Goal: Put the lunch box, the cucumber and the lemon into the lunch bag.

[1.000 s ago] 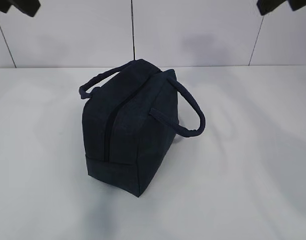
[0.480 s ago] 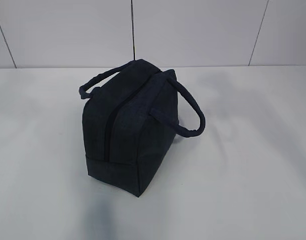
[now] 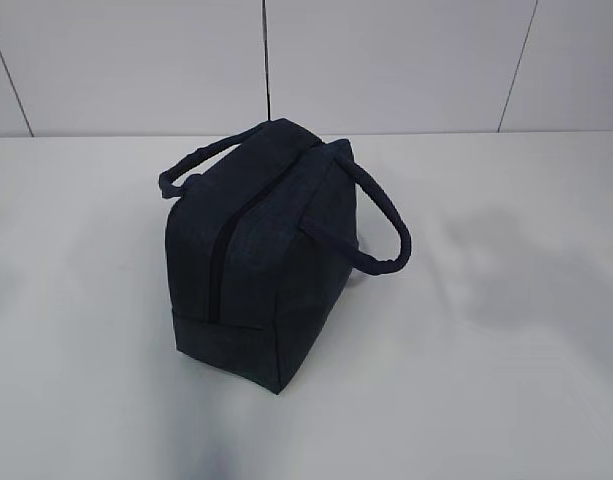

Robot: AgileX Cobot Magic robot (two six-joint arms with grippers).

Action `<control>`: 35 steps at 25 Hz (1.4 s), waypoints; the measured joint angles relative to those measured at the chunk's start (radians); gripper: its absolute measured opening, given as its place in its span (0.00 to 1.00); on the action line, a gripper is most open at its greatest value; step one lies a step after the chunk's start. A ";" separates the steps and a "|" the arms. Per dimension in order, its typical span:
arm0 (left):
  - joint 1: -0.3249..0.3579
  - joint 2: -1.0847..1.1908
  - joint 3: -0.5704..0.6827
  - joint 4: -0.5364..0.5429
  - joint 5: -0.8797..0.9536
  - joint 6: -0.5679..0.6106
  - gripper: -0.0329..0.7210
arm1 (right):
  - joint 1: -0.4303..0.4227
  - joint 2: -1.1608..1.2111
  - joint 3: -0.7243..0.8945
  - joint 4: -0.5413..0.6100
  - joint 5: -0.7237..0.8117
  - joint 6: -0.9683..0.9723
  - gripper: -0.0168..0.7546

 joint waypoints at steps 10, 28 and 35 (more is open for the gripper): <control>0.000 -0.364 0.281 -0.009 -0.014 0.000 0.36 | 0.000 -0.338 0.248 0.021 0.003 -0.002 0.64; 0.000 -0.747 0.606 0.075 -0.117 0.039 0.36 | 0.000 -0.701 0.586 0.036 -0.010 -0.002 0.64; 0.000 -0.747 0.622 0.085 -0.149 0.040 0.36 | 0.000 -0.701 0.617 0.032 -0.088 0.000 0.64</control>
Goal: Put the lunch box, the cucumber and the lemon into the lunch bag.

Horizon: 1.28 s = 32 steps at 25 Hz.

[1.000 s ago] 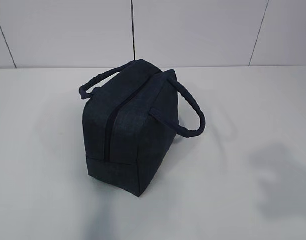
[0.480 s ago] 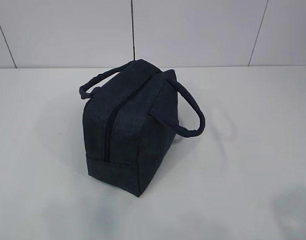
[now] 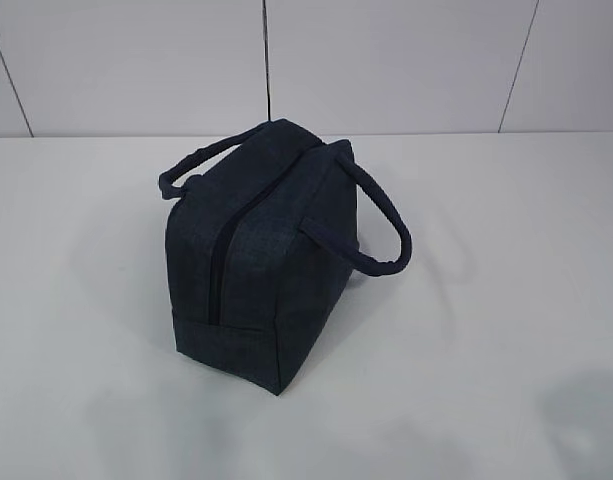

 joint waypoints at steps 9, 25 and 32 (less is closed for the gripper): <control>0.006 0.000 0.002 -0.002 -0.004 0.000 0.36 | 0.000 0.000 0.005 0.000 -0.016 0.000 0.64; 0.416 0.000 0.002 -0.038 -0.006 0.000 0.36 | -0.219 0.000 0.005 0.000 -0.016 0.002 0.64; 0.419 0.000 0.002 -0.040 -0.006 0.000 0.36 | -0.219 0.000 0.005 0.000 -0.016 0.002 0.64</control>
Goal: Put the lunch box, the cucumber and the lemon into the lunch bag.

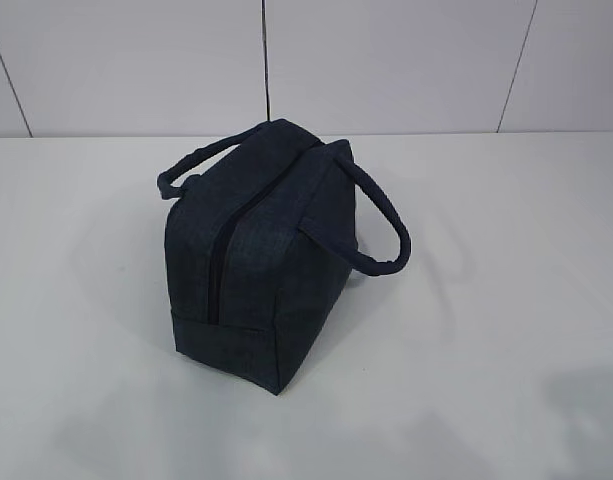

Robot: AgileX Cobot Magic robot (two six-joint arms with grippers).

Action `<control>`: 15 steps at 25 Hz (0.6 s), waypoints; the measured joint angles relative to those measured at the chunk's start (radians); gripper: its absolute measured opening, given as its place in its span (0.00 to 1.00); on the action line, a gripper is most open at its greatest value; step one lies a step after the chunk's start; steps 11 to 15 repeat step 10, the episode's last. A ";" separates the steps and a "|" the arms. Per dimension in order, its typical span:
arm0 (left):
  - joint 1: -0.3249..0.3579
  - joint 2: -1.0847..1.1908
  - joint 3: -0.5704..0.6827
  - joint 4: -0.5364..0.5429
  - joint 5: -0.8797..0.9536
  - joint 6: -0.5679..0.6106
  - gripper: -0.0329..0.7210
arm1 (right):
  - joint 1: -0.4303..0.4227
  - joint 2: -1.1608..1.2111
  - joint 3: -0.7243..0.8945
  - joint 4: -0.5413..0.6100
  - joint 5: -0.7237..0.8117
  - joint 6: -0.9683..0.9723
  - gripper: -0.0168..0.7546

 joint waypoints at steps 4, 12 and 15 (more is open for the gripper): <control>0.000 0.000 0.000 0.000 0.000 0.000 0.36 | 0.000 0.000 0.000 0.000 0.000 0.000 0.64; 0.000 0.000 0.000 0.000 0.000 0.000 0.36 | 0.000 0.000 0.000 0.000 0.000 0.001 0.64; 0.000 0.000 0.000 0.000 0.000 0.000 0.36 | 0.000 0.000 0.000 0.000 0.000 0.001 0.64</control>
